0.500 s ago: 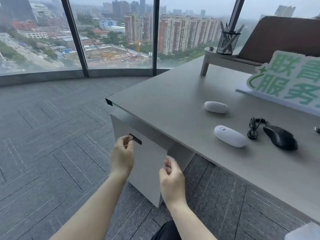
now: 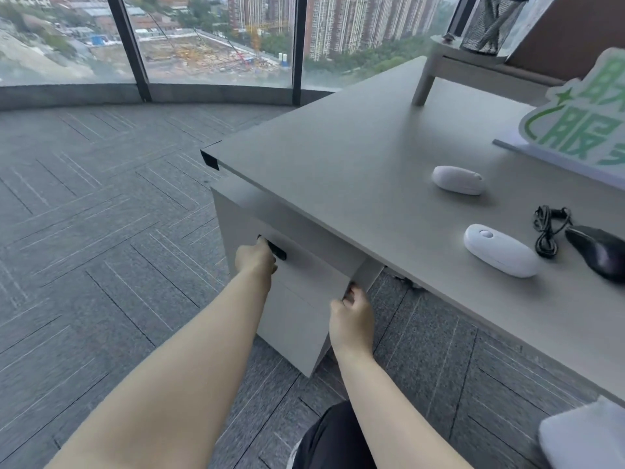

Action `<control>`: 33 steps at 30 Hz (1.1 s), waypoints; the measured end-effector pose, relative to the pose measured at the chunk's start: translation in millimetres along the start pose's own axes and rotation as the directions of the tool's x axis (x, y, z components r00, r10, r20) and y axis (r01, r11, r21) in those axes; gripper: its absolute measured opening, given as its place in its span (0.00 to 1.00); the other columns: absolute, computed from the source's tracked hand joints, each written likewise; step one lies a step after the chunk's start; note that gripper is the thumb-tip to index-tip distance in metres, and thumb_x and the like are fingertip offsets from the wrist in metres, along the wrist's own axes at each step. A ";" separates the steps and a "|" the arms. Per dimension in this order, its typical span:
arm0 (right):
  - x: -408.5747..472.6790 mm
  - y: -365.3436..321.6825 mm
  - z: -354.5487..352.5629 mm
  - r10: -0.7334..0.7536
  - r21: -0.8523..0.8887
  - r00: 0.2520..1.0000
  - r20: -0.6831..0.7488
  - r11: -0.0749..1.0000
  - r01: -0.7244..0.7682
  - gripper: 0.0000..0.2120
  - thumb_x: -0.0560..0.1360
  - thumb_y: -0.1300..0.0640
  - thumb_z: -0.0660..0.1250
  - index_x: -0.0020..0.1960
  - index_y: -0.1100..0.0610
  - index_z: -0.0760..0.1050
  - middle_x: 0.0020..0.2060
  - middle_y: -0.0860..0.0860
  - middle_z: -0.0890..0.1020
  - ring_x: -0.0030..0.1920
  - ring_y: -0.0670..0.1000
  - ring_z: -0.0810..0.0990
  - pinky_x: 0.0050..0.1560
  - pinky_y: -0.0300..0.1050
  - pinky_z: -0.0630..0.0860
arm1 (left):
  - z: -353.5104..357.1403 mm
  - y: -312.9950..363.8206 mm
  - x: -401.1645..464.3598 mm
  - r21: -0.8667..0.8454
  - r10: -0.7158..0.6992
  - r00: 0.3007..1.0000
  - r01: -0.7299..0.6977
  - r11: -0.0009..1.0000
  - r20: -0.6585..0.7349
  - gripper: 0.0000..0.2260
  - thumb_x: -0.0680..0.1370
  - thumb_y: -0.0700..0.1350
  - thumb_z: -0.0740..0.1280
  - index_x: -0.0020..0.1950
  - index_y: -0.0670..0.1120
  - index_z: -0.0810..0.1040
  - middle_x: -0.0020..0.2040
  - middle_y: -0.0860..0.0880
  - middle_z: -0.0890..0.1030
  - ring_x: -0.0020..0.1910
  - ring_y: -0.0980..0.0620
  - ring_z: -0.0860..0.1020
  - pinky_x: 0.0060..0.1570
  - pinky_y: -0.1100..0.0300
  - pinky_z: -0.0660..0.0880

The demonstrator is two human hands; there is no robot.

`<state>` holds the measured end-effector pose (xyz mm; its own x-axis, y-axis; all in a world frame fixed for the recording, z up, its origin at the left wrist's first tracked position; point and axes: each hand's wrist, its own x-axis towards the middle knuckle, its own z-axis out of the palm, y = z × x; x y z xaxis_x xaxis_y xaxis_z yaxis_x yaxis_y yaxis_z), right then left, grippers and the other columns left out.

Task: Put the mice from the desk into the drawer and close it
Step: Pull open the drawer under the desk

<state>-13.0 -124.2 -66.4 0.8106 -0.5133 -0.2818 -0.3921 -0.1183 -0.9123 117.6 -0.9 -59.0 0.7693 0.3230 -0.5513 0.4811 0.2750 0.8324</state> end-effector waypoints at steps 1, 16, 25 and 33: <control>0.2 1.6 1.2 0.004 0.011 1.000 -0.014 1.000 -0.003 0.22 0.77 0.64 0.60 0.71 0.59 0.69 0.64 0.55 0.79 0.63 0.54 0.79 0.62 0.53 0.78 | 1.8 -0.6 8.5 -0.011 -0.017 1.000 0.017 1.000 0.000 0.09 0.79 0.45 0.62 0.50 0.39 0.75 0.36 0.45 0.75 0.38 0.43 0.78 0.44 0.50 0.80; -27.4 8.3 -3.4 -0.120 -0.137 0.993 -0.012 0.984 0.117 0.06 0.76 0.58 0.65 0.52 0.57 0.77 0.43 0.49 0.83 0.41 0.49 0.81 0.36 0.37 0.73 | -31.9 -15.5 14.9 -0.105 -0.036 0.999 0.032 0.994 -0.039 0.07 0.78 0.37 0.60 0.42 0.40 0.75 0.41 0.43 0.77 0.40 0.46 0.78 0.34 0.48 0.80; -89.1 26.1 -11.8 -0.259 -0.265 0.922 0.287 0.904 0.336 0.10 0.75 0.49 0.71 0.44 0.55 0.81 0.37 0.47 0.85 0.40 0.45 0.82 0.36 0.30 0.73 | -130.2 -36.3 -15.9 -0.148 -0.016 0.996 0.002 0.989 -0.092 0.11 0.80 0.38 0.61 0.60 0.35 0.75 0.50 0.40 0.79 0.44 0.47 0.79 0.25 0.55 0.80; -138.8 31.5 -0.7 -0.238 -0.235 0.798 0.554 0.875 0.424 0.11 0.71 0.49 0.75 0.39 0.55 0.80 0.31 0.46 0.81 0.30 0.40 0.74 0.31 0.31 0.68 | -207.6 -51.8 -44.3 -0.163 -0.001 0.989 -0.024 0.986 -0.149 0.08 0.80 0.39 0.61 0.56 0.38 0.76 0.47 0.42 0.81 0.43 0.50 0.80 0.26 0.55 0.80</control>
<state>-138.1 -57.3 -55.8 0.9810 0.0897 -0.1723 -0.1013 -0.5205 -0.8478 -28.7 158.5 -89.4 0.6979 0.4539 -0.5541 0.3874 0.4114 0.8250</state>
